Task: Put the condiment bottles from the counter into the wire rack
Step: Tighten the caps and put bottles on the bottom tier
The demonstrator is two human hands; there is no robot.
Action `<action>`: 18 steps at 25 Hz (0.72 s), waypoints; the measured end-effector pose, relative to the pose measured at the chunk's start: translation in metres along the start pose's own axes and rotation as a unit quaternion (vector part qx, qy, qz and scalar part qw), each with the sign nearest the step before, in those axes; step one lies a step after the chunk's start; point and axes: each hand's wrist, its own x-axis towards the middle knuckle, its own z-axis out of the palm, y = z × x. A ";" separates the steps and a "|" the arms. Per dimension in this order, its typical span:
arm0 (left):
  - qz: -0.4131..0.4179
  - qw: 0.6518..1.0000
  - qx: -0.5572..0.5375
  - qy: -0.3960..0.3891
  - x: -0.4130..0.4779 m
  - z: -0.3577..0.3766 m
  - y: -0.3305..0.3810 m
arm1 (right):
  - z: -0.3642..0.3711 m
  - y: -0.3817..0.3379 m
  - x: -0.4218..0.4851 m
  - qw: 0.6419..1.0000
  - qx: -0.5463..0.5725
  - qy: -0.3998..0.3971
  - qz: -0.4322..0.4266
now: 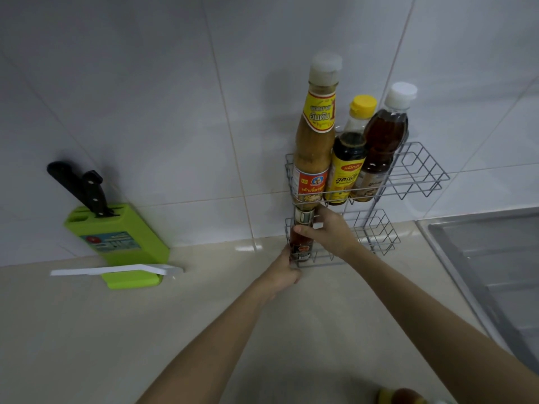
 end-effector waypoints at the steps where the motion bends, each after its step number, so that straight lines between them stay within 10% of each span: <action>1: 0.000 1.000 0.002 0.002 0.001 0.000 0.000 | 0.000 -0.001 0.001 1.000 0.012 -0.005 0.010; 18: 0.002 0.988 0.158 -0.004 -0.057 0.000 -0.018 | -0.008 -0.001 -0.064 0.993 -0.114 0.033 0.021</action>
